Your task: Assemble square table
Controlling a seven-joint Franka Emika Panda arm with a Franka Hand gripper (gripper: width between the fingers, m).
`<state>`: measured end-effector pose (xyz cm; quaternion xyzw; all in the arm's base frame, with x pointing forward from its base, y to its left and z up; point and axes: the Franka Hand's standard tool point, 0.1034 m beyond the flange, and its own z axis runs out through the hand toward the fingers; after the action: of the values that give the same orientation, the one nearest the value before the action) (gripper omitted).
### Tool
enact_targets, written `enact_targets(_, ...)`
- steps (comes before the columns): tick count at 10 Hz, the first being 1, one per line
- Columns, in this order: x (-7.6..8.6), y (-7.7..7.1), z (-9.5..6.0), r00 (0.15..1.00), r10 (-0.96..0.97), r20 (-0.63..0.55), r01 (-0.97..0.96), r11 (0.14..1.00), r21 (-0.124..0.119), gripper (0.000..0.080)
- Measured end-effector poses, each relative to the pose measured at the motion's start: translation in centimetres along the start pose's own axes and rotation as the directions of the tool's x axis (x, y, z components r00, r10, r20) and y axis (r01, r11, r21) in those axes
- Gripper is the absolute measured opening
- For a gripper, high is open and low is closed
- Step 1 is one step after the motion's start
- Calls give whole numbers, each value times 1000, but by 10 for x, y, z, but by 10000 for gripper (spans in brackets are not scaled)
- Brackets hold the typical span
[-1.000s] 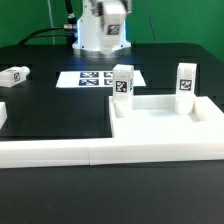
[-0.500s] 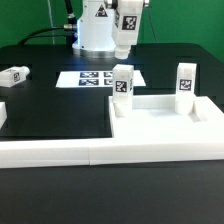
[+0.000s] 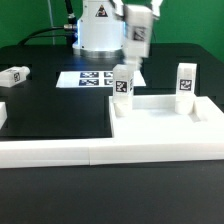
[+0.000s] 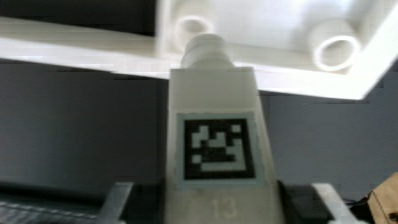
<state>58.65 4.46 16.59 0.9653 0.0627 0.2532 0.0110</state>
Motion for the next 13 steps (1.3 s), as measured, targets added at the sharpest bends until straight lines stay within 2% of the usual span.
enact_targets(2,26,-46,21,998,62,-19,-61,997,38,290)
enact_targets(3,34,-57,23,997,74,-24,-72,996,50,290)
enact_targets(5,31,-51,24,997,77,-19,-76,996,44,290)
enact_targets(8,30,-53,25,997,75,-33,-74,996,41,290)
enact_targets(9,21,-60,31,995,69,-65,-67,997,33,290)
enact_targets(11,12,-74,44,996,57,-64,-54,998,38,290)
enact_targets(13,8,-71,54,997,57,-57,-55,998,30,290)
